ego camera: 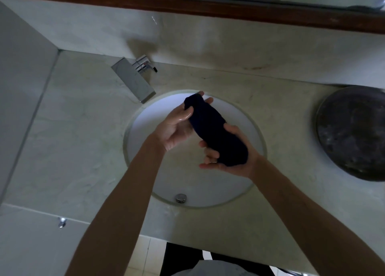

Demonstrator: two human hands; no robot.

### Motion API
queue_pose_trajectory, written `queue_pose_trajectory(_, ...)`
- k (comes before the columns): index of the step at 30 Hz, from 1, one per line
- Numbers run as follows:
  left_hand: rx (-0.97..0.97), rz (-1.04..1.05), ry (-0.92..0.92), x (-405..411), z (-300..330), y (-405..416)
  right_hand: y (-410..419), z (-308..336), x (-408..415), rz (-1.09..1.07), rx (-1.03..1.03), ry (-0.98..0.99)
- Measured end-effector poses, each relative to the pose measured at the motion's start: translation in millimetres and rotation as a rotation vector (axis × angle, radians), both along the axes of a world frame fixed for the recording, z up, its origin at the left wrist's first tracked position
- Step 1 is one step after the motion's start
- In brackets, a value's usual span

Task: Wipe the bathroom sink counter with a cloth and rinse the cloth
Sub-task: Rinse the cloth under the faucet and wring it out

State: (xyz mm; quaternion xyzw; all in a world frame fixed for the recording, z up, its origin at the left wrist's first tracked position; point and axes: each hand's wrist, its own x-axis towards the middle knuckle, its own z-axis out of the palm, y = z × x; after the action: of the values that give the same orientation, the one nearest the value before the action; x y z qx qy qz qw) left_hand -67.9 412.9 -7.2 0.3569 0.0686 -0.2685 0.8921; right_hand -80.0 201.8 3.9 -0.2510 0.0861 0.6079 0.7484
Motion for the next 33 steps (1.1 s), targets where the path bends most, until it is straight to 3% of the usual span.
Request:
queue_pose_trajectory(7, -0.294, 0.185, -0.034, 2.4, 13.4, -28.0, 25.8, 16.9, -23.6, -0.171, 0.512, 0.393)
queue_pose_trajectory(11, -0.254, 0.258, 0.034, 2.7, 30.3, -29.5, 25.4, 27.5, -24.2, -0.171, 0.516, 0.312)
queue_pose_trajectory(13, -0.116, 0.214, 0.160, 9.7, 40.6, -28.1, 21.0, 33.1, -19.0, -0.139, 0.451, 0.229)
queue_pose_trajectory(15, 0.115, 0.139, 0.242, 21.2, 40.1, -29.2, 16.8, 37.1, -9.9, -0.131, 0.249, 0.155)
queue_pose_trajectory(20, 0.589, 0.071, 0.381, 35.1, 2.2, -43.2, 34.1, 8.9, -4.9, -0.085, -0.789, -0.349)
queue_pose_trajectory(22, 0.744, 0.054, 0.401, 31.9, -17.2, -45.9, 46.1, -16.3, -14.1, -0.070, -0.986, -0.482)
queue_pose_trajectory(25, 1.015, -0.034, 0.360, 23.0, -39.1, -46.3, 57.8, -43.1, -26.4, 0.003, -1.042, -0.627)
queue_pose_trajectory(28, 1.132, -0.037, 0.333, 16.1, -44.6, -43.3, 62.4, -51.8, -33.9, 0.006, -1.047, -0.623)
queue_pose_trajectory(31, 1.066, 0.060, 0.299, 12.0, -32.1, -44.0, 56.3, -40.2, -38.6, -0.023, -0.991, -0.548)
queue_pose_trajectory(33, 0.902, 0.093, 0.350, 12.6, -13.8, -38.7, 46.5, -26.0, -37.0, -0.070, -0.845, -0.391)
